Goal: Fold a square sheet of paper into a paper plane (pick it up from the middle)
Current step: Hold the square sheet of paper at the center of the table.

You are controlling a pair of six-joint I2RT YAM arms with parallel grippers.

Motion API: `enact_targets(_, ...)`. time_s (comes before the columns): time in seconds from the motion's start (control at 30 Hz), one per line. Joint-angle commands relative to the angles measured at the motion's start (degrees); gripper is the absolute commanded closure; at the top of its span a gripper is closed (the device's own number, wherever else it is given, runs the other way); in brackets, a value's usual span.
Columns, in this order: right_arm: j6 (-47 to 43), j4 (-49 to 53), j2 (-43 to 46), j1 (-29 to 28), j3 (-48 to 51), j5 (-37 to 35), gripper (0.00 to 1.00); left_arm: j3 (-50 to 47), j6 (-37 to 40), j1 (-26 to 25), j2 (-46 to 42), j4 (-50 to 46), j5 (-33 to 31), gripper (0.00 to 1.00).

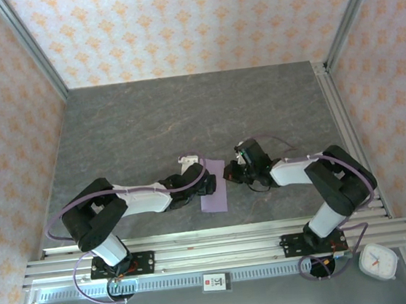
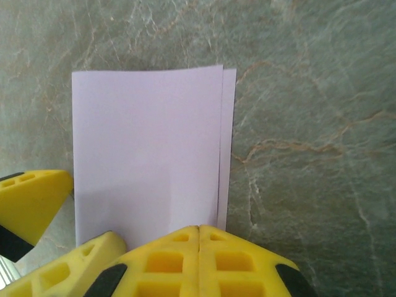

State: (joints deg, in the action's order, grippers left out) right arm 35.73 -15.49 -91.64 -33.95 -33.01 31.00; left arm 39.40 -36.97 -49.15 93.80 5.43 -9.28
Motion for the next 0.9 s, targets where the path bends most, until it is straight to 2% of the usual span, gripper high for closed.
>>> enact_targets(0.0, 0.5, -1.3, -0.8, -1.0, -1.4, -1.1, 1.0, 0.4, -0.2, 0.0, 3.9, 4.3, 6.9, 0.0)
enact_targets(0.87, 1.5, -1.3, 1.8, -2.2, 0.8, -1.7, 1.0, 0.4, -0.1, 0.0, 3.9, 4.2, 6.7, 0.0)
